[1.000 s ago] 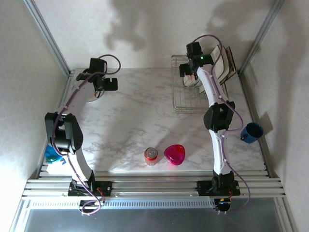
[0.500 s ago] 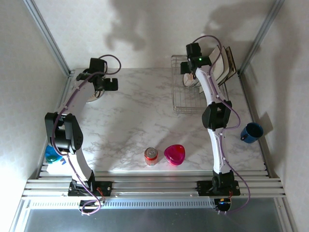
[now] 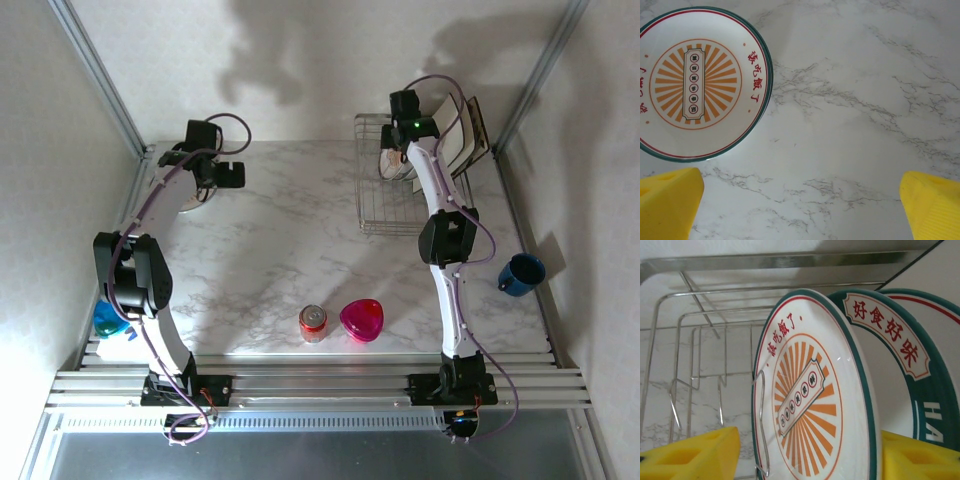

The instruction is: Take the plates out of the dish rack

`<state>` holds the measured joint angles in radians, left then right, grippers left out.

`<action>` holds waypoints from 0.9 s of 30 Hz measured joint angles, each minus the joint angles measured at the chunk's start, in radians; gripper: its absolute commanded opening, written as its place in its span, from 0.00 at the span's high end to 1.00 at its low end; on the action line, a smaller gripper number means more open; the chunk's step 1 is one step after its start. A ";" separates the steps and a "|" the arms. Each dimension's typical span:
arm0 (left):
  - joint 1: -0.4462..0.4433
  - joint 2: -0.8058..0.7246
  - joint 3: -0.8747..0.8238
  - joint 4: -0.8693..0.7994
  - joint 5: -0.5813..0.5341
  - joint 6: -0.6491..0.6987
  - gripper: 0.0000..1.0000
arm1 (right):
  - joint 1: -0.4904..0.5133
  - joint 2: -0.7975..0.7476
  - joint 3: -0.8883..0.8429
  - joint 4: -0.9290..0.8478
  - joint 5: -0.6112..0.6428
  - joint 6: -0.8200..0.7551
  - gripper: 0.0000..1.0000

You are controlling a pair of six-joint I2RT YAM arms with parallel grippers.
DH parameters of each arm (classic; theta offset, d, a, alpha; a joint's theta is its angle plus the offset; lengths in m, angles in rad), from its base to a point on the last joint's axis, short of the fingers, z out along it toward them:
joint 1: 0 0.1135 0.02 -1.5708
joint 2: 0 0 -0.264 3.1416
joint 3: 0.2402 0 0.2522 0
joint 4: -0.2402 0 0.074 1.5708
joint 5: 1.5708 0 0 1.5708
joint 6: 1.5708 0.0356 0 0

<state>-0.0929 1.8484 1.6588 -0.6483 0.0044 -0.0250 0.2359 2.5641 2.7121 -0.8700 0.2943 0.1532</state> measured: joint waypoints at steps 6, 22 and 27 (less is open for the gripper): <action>0.000 0.000 0.000 0.000 0.000 0.000 0.00 | -0.002 0.004 0.003 0.014 -0.018 0.017 0.50; 0.000 0.000 0.004 0.000 0.003 0.004 0.00 | -0.002 0.006 0.003 0.013 -0.033 0.023 0.73; 0.000 0.000 0.003 0.000 0.003 0.004 0.00 | 0.000 0.006 0.003 0.013 -0.033 0.023 0.81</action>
<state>-0.0929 1.8484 1.6623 -0.6483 0.0071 -0.0212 0.2363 2.5698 2.7155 -0.8570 0.2615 0.1761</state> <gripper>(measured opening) 0.995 0.217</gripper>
